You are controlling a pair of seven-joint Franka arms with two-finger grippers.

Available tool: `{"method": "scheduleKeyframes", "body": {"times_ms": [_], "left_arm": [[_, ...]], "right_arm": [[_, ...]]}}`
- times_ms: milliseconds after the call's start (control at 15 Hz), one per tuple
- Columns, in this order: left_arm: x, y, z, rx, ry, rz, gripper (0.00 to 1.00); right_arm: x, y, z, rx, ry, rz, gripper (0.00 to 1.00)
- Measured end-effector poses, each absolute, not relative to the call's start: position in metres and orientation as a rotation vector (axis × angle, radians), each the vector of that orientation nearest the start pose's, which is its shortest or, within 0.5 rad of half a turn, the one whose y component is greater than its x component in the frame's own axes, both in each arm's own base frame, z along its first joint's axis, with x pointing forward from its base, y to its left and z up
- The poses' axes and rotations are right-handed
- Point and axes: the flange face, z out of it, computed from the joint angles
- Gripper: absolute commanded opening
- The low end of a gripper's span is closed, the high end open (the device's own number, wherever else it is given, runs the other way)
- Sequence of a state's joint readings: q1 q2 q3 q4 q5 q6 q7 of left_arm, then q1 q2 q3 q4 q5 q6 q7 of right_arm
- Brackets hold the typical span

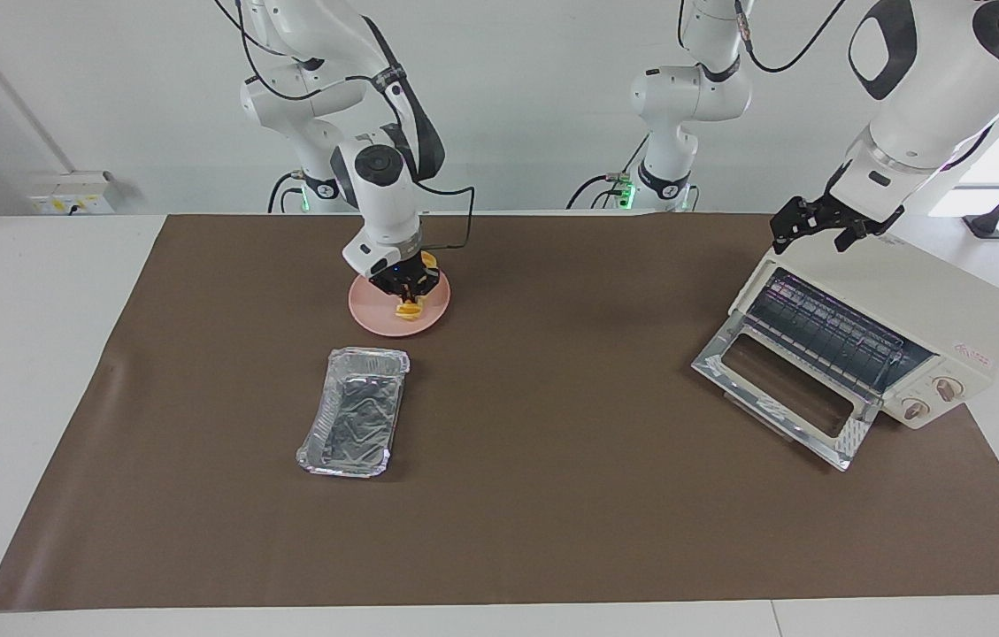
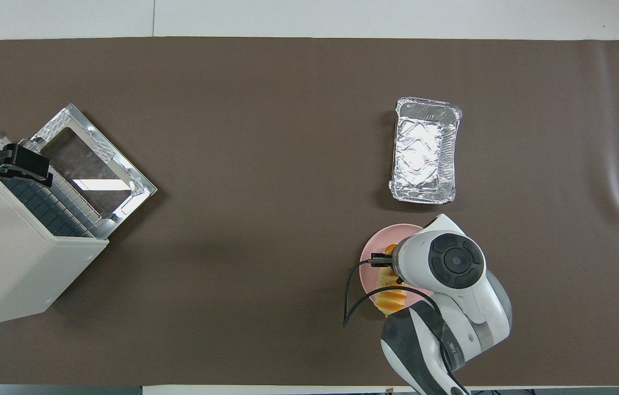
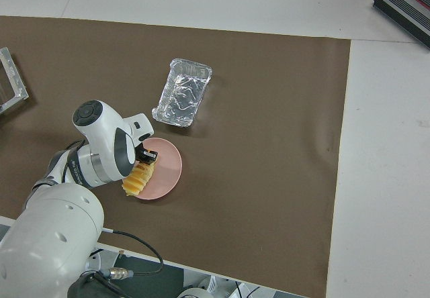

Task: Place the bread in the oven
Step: 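Close the right gripper on the bread roll and lift it, then carry the bread roll with the right gripper over the foil tray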

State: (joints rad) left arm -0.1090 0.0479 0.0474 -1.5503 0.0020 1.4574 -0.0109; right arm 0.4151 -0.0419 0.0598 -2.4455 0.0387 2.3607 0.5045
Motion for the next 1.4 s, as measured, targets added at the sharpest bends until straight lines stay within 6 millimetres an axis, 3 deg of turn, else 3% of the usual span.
{"method": "scheduleKeyframes", "body": {"times_ms": [134, 268, 468, 669, 1070, 1204, 1404], "left_arm": [[0.555, -0.035, 0.598, -3.124, 0.079, 0.220, 1.00], [0.555, -0.035, 0.598, -3.124, 0.079, 0.220, 1.00], [0.555, -0.035, 0.598, -3.124, 0.079, 0.220, 1.00], [0.555, -0.035, 0.598, -3.124, 0.079, 0.220, 1.00], [0.555, -0.035, 0.598, -3.124, 0.079, 0.220, 1.00], [0.555, -0.035, 0.598, -3.124, 0.079, 0.220, 1.00], [0.555, -0.035, 0.598, -3.124, 0.079, 0.220, 1.00]], "right_arm": [[0.434, 0.219, 0.336, -3.151, 0.090, 0.133, 0.00], [0.456, 0.215, 0.373, -3.149, 0.045, 0.153, 0.00], [0.492, 0.191, 0.417, -3.132, -0.047, 0.139, 0.00], [0.534, 0.167, 0.437, -3.109, -0.107, 0.079, 0.00], [0.607, 0.137, 0.425, -3.094, -0.065, 0.039, 0.00], [0.633, 0.129, 0.408, -3.091, -0.051, 0.045, 0.00], [0.653, 0.128, 0.373, -3.092, -0.077, 0.091, 0.00]]}}
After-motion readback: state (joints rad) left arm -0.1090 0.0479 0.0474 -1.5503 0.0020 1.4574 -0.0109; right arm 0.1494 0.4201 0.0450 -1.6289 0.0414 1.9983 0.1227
